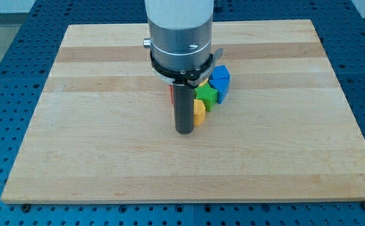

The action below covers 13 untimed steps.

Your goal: Push the hexagon into the group of blocks

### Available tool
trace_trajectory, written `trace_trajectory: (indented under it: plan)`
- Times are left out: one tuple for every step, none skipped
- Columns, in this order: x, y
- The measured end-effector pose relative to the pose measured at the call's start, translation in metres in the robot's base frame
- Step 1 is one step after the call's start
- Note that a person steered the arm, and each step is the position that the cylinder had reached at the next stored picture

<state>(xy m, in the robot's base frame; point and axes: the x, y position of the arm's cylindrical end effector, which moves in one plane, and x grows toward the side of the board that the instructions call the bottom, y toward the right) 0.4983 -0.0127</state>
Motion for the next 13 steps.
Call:
trace_trajectory:
  plan:
    - [-0.005, 0.0]
    - [-0.009, 0.0]
    - [-0.012, 0.0]
    - [-0.014, 0.0]
    - [-0.017, 0.0]
    - [-0.02, 0.0]
    - [-0.022, 0.0]
    - [-0.022, 0.0]
    - [-0.023, 0.0]
    - [-0.028, 0.0]
    - [-0.04, 0.0]
    - [-0.043, 0.0]
    - [-0.039, 0.0]
